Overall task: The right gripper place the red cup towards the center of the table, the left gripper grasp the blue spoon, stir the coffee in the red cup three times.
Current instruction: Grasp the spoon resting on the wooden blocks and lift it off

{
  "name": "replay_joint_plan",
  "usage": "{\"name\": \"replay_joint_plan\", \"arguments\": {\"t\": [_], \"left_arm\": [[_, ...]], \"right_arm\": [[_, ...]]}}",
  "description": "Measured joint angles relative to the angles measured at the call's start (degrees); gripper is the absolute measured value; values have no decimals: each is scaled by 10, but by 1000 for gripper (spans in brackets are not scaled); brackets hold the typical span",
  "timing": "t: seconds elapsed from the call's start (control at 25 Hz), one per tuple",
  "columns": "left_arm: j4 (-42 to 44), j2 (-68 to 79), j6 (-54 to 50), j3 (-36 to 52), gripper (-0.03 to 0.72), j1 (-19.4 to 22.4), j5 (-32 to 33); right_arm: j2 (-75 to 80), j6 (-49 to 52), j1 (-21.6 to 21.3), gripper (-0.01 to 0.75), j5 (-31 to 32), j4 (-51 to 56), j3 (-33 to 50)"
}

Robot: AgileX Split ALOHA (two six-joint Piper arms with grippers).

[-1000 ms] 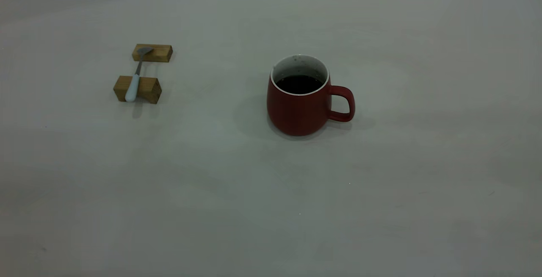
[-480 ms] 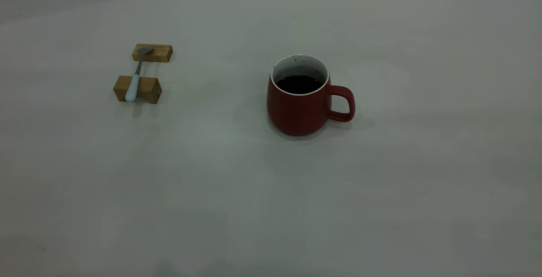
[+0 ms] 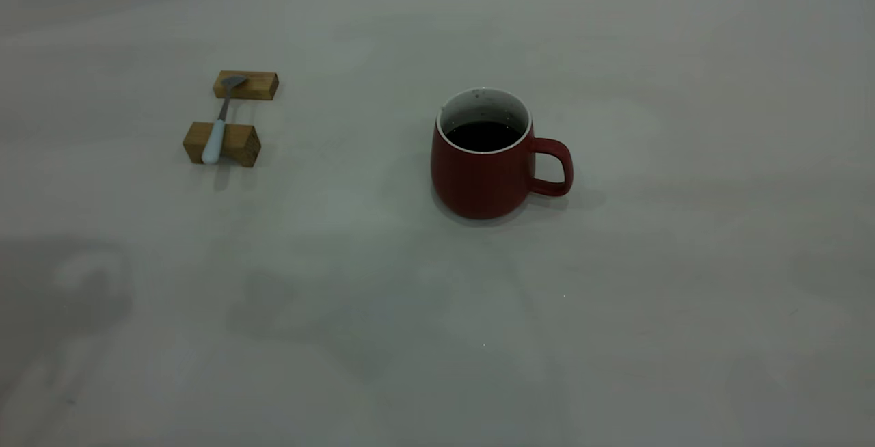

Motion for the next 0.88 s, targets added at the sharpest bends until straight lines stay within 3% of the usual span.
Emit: {"name": "replay_joint_plan", "arguments": {"t": [0.32,0.88], "left_arm": [[-27,208,8,-75,665,-16,-63],[-33,483,10,-240,634,-76,-82]], "right_arm": [[0,0,0,236,0,0,0],[0,0,0,237,0,0,0]]}}
